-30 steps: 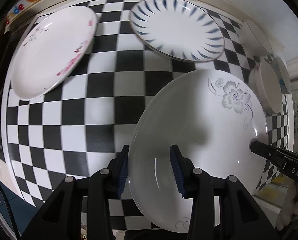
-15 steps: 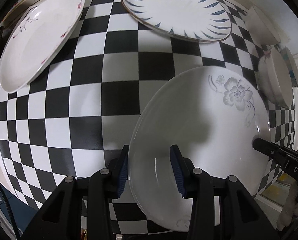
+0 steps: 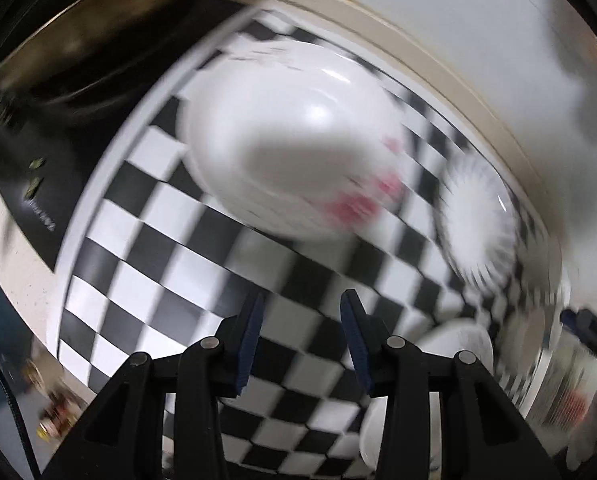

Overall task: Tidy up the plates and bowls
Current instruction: 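Grasp the rim of the pink-flower plate with both tools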

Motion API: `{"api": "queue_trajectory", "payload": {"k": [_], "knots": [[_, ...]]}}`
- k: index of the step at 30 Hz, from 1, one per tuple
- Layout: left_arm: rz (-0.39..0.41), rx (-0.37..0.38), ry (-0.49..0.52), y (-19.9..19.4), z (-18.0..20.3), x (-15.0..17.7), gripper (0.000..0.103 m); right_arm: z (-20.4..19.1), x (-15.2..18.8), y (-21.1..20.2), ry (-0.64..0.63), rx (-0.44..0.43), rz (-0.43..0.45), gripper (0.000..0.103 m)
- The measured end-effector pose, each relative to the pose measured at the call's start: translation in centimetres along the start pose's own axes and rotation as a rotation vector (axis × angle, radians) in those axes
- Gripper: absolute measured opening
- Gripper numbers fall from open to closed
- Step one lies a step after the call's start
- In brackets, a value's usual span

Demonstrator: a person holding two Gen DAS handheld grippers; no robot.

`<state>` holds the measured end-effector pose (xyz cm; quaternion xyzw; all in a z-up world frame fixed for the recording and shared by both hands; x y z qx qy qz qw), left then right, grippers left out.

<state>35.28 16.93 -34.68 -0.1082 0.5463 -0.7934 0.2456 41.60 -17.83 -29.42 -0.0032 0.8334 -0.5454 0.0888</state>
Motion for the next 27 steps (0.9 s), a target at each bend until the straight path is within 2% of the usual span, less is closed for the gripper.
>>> {"api": "queue_trajectory", "payload": {"k": [3,6,10,13,17,18,20,22,23,24,27], "knots": [[0.012,0.006,-0.103,0.9,-2.5,-1.3,0.038,-6.3,-6.3,4.2,-0.144,-0.019,-0.003,0.046],[0.009,0.028,-0.181,2.1,-4.4,-2.7,0.038,-10.8,-11.5,9.3,-0.221,-0.05,-0.048,0.046],[0.012,0.042,-0.25,3.3,-6.1,-4.0,0.038,-14.7,-16.7,15.6,-0.298,-0.021,-0.106,0.046],[0.007,0.055,-0.28,4.4,-6.7,-5.0,0.038,-16.8,-19.3,19.8,-0.34,-0.007,-0.16,0.046],[-0.01,0.061,-0.291,5.8,-6.7,-5.8,0.037,-17.9,-20.9,24.8,-0.37,0.027,-0.234,0.045],[-0.014,0.065,-0.291,6.2,-6.7,-5.9,0.036,-17.9,-20.9,24.8,-0.37,0.027,-0.234,0.044],[0.001,0.061,-0.275,6.3,-6.3,-6.3,0.035,-18.1,-21.0,26.3,-0.383,0.044,-0.27,0.039],[-0.011,0.064,-0.264,7.0,-5.8,-6.9,0.023,-18.3,-20.8,27.6,-0.414,0.029,-0.292,0.03],[-0.013,0.053,-0.263,7.1,-5.7,-6.9,0.023,-18.3,-20.8,27.6,-0.414,0.029,-0.292,0.027],[-0.008,0.041,-0.256,7.0,-5.6,-7.0,0.023,-18.5,-20.8,27.8,-0.417,0.003,-0.306,0.018],[0.003,0.013,-0.229,6.9,-4.9,-6.9,0.023,-18.7,-20.7,27.9,-0.421,-0.01,-0.302,0.018]]}}
Point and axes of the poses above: each gripper's, at about its wrist camera, not at the fingertips, and y roughly the way its jaws point, z to its right, x to its underside, the point moved 5 cm from there along y, roughly the way its jaws point, and after that the axes turned 8 degrees about x, right-handed, at the moved point
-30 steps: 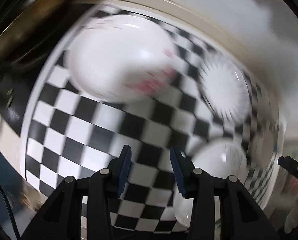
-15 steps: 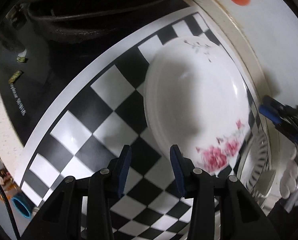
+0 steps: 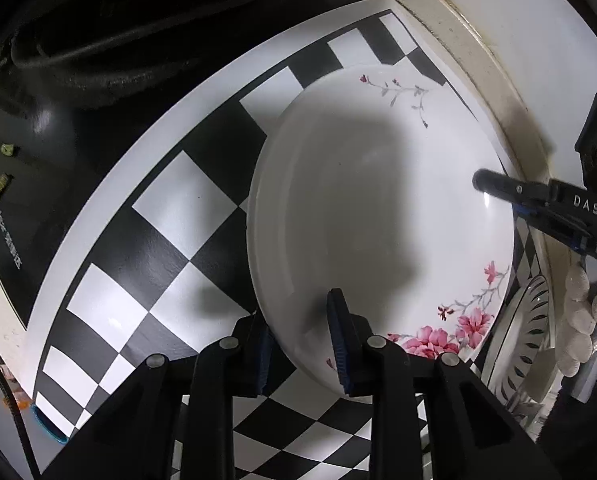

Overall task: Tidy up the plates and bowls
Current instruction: 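Grasp the rim of the pink-flower plate with both tools, then carry the pink-flower plate with both tools onto the grey-flower plate and release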

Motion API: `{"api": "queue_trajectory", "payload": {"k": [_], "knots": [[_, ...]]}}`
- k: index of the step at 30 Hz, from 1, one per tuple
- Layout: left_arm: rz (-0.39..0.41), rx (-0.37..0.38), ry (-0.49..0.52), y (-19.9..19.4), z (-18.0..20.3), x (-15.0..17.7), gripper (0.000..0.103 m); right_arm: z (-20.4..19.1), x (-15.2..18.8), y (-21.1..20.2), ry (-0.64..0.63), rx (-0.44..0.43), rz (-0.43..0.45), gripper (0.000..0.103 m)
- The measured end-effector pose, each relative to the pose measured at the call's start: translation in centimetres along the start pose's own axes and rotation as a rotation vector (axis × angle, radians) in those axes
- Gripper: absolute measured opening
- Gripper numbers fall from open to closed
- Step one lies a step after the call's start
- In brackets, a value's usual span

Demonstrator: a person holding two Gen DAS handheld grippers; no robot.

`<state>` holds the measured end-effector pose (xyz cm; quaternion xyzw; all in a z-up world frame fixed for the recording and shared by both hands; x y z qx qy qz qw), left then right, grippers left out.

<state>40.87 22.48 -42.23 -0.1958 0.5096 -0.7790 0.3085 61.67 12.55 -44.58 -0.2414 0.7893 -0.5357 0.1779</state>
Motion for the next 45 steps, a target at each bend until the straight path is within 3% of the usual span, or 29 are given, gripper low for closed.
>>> {"api": "queue_trajectory", "payload": {"k": [7,15,19,20,21,26,36,41,45], "knots": [[0.036,-0.001,0.08,-2.4,2.3,1.2,0.023,0.3,2.6,-1.7,-0.003,0.027,0.023,0.012],[0.028,0.035,0.228,-5.4,6.3,4.2,0.023,2.1,8.5,-8.1,0.073,0.017,0.122,0.012],[0.008,0.054,0.331,-6.6,8.5,6.3,0.023,3.1,13.4,-11.9,0.136,0.037,0.188,0.012],[0.002,0.06,0.363,-6.8,9.3,7.0,0.023,3.6,16.2,-13.4,0.169,0.047,0.213,0.012],[-0.006,0.064,0.391,-6.9,10.0,7.7,0.023,3.6,16.2,-13.4,0.169,0.047,0.213,0.012],[-0.035,0.091,0.518,-7.3,13.4,10.7,0.023,5.9,24.3,-16.4,0.284,0.049,0.266,0.012],[-0.135,0.081,0.705,-4.5,16.5,17.0,0.023,8.8,38.6,-17.1,0.493,0.045,0.337,0.012],[-0.195,0.037,0.756,-2.0,16.1,19.3,0.023,9.5,43.4,-14.6,0.585,0.032,0.33,0.012],[-0.242,0.015,0.757,-0.5,15.1,20.4,0.024,9.5,45.4,-13.1,0.613,0.027,0.313,0.012]]}}
Point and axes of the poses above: each gripper's, at about its wrist camera, not at the fingertips, and y roughly the way its jaws point, z to its right, x to its underside, the point moved 5 cm from there along y, roughly the way its jaws point, and after that the axes turned 8 degrees about x, right-handed, at the moved point
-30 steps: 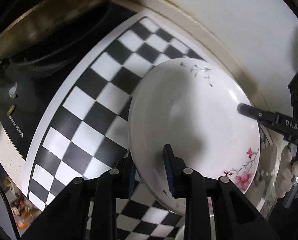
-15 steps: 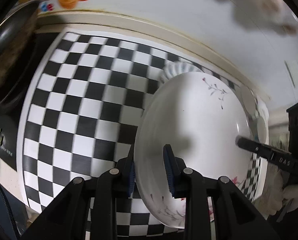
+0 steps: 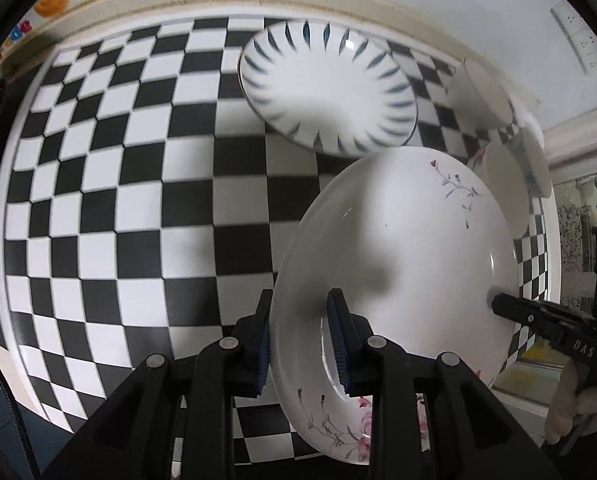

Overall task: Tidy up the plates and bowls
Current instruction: 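Carry the pink-flower plate with both tools onto the grey-flower plate and release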

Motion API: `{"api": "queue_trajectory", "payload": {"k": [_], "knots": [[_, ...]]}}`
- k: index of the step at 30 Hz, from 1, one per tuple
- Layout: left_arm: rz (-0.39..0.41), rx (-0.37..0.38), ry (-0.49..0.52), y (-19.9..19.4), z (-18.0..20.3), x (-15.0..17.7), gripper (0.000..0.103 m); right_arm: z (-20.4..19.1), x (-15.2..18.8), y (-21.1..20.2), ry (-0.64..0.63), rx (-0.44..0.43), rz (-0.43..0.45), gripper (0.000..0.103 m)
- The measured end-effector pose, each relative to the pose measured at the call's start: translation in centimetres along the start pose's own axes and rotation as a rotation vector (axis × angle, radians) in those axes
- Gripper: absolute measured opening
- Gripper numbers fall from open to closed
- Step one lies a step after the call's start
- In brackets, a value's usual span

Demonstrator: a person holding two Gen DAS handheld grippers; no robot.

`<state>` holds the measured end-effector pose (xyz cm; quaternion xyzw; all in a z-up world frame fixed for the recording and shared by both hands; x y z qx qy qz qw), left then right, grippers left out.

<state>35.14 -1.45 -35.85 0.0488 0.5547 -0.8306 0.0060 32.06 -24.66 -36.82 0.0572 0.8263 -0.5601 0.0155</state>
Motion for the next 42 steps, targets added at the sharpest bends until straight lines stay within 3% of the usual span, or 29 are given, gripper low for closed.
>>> {"api": "queue_trajectory", "payload": {"k": [6,21,42], "knots": [[-0.043,-0.025,0.006,1.4,-0.7,0.6,0.024,1.1,1.8,1.5,0.027,0.016,-0.028,0.012],[-0.047,-0.105,0.045,1.8,-0.6,1.1,0.023,1.1,3.2,4.2,0.018,0.065,-0.107,0.012],[-0.078,-0.147,0.033,4.3,0.4,1.4,0.024,0.8,2.4,3.5,0.067,0.201,-0.099,0.014]]}}
Point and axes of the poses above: each gripper's, at about its wrist camera, not at the fingertips, and y roughly the way its jaws point, z to its right, x to its underside, the point moved 5 cm from there along y, roughly the way its jaws point, and after that the axes turned 8 degrees about x, right-handed, at the moved point
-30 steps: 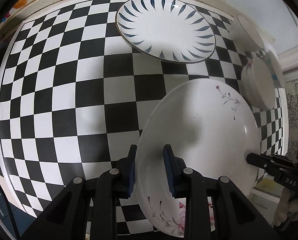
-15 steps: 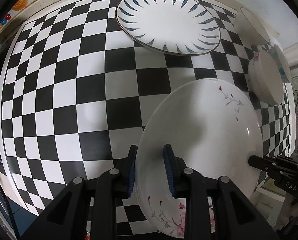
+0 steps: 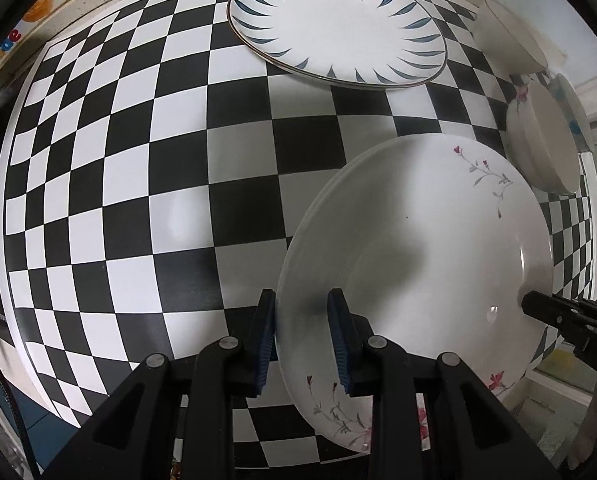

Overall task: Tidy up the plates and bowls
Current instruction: 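Carry the pink-flower plate with both tools onto the grey-flower plate and release, then move both tools toward the blue-striped plate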

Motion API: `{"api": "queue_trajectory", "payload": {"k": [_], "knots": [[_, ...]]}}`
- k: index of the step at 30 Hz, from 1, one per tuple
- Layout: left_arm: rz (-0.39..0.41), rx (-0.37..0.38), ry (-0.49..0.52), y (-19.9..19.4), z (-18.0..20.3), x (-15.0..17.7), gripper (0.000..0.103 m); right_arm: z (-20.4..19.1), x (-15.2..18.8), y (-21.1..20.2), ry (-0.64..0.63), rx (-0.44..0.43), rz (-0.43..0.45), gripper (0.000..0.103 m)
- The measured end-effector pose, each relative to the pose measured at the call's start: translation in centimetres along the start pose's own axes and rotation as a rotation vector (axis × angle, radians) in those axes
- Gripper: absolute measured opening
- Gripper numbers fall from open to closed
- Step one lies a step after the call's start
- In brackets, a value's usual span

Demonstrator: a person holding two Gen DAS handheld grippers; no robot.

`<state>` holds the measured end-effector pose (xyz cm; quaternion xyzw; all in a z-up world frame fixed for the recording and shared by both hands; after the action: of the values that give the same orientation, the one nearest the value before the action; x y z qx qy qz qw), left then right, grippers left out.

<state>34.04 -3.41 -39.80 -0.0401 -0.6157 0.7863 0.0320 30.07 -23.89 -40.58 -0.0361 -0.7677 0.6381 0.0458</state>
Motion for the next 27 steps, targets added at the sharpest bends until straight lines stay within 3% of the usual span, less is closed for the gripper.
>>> {"api": "queue_trajectory", "payload": {"k": [6,17,20,24,27], "knots": [[-0.001,-0.001,-0.017,0.2,0.4,0.0,0.024,-0.4,0.0,0.0,0.003,0.038,-0.025,0.014],[0.004,0.012,-0.062,0.1,-0.2,0.5,0.024,0.8,-0.1,-0.5,0.037,0.02,-0.076,0.014],[0.046,-0.001,-0.081,-1.5,-0.5,0.7,0.024,0.8,-0.2,-1.6,0.014,0.071,-0.034,0.014],[0.16,-0.061,-0.072,-5.2,0.4,0.8,0.024,-0.3,-0.6,-5.2,-0.039,0.174,0.11,0.014],[0.255,-0.105,-0.053,-8.7,1.3,0.6,0.024,-1.7,-0.8,-7.6,-0.068,0.204,0.195,0.014]]}}
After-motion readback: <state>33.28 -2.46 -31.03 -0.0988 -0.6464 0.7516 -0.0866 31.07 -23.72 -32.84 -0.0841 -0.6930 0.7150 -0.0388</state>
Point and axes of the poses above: each gripper's, at about its wrist camera, not at the fingertips, and y roughly the way its jaws point, z to its right, x to its underside, the point moved 5 cm from there along y, roughly the way its jaws point, and after that the axes turned 8 degrees about x, right-handed, at the moved point
